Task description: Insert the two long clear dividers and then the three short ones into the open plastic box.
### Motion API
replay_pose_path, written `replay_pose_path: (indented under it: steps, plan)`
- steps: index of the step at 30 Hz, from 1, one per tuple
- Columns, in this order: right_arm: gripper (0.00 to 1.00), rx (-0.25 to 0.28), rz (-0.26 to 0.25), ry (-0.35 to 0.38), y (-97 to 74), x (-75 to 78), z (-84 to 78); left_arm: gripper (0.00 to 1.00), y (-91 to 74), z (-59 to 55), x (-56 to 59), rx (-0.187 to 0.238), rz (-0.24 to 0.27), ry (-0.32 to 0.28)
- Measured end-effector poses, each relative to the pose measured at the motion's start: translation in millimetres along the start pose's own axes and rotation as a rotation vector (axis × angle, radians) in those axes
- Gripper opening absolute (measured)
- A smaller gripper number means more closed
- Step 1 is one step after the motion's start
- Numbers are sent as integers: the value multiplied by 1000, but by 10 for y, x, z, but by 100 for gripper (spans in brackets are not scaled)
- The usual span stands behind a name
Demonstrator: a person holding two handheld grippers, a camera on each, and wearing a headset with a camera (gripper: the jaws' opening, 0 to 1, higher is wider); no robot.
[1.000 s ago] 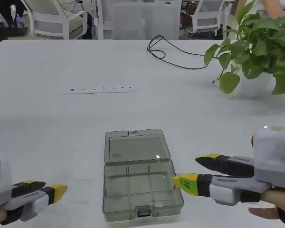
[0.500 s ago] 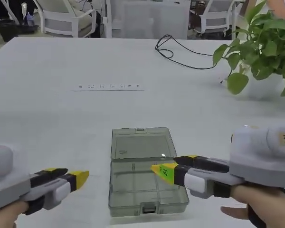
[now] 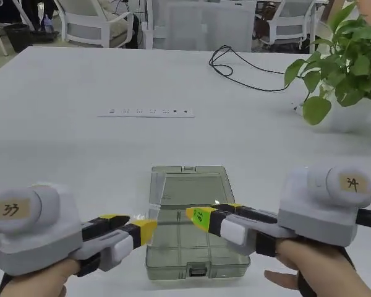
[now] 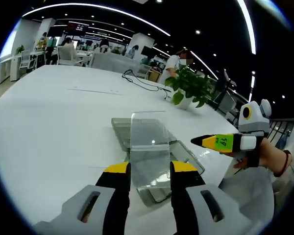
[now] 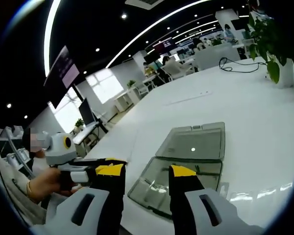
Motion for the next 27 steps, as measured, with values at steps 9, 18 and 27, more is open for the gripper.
replay_pose_path:
  steps: [9, 18, 27]
  plan:
    - [32, 39, 11, 49, 97, -54, -44, 30, 80, -7, 129, 7, -48, -10]
    - [25, 71, 35, 63, 187, -115, -65, 30, 129, -19, 222, 16, -84, -27]
    - [16, 98, 40, 93, 222, -132, -72, 30, 139, -25, 290, 31, -113, -56]
Point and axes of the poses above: the centre of the closed fingertips' face, and the gripper's own axes: y roughly forward along the fingers, x roughly to its right, z roughly out of its top, the point moved 10 cm from there along -y, roughly backward along the fingers
